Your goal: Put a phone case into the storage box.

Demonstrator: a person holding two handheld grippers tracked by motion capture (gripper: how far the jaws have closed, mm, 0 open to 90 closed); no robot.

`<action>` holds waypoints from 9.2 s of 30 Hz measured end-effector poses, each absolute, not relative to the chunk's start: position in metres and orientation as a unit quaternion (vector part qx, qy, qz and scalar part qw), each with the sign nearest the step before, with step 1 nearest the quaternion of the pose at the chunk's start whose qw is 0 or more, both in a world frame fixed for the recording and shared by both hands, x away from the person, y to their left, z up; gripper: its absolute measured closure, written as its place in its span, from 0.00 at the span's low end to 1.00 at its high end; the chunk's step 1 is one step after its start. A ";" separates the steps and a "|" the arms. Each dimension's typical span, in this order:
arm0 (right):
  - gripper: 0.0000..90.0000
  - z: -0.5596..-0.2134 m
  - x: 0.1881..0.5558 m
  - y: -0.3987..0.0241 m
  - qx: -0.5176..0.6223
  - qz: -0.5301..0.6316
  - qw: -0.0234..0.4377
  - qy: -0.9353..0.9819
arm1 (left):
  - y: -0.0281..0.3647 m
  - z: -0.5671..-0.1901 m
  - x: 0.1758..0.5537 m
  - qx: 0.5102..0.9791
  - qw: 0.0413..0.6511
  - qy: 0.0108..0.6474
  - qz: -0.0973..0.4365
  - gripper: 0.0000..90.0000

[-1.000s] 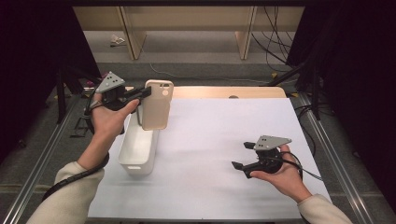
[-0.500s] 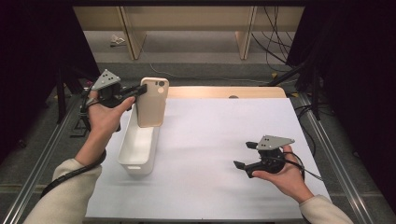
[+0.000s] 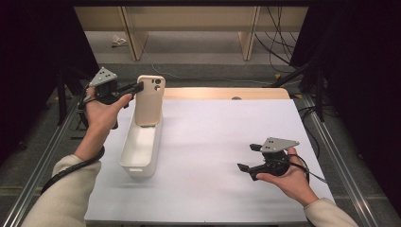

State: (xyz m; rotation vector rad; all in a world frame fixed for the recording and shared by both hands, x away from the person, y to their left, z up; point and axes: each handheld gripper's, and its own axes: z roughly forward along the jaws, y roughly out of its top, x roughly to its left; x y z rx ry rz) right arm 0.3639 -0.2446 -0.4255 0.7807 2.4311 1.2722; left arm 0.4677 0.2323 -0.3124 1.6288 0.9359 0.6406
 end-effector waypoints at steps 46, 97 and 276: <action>0.18 -0.427 0.365 -0.245 0.272 0.443 0.140 0.843 | 0.247 -0.339 0.498 0.692 0.527 0.401 0.288 0.90; 0.18 -0.428 0.366 -0.245 0.270 0.442 0.137 0.845 | 0.251 -0.385 0.518 0.689 0.509 0.436 0.274 0.90; 0.18 -0.425 0.367 -0.255 0.280 0.446 0.139 0.838 | 0.203 -0.393 0.385 0.758 0.482 0.368 0.238 0.06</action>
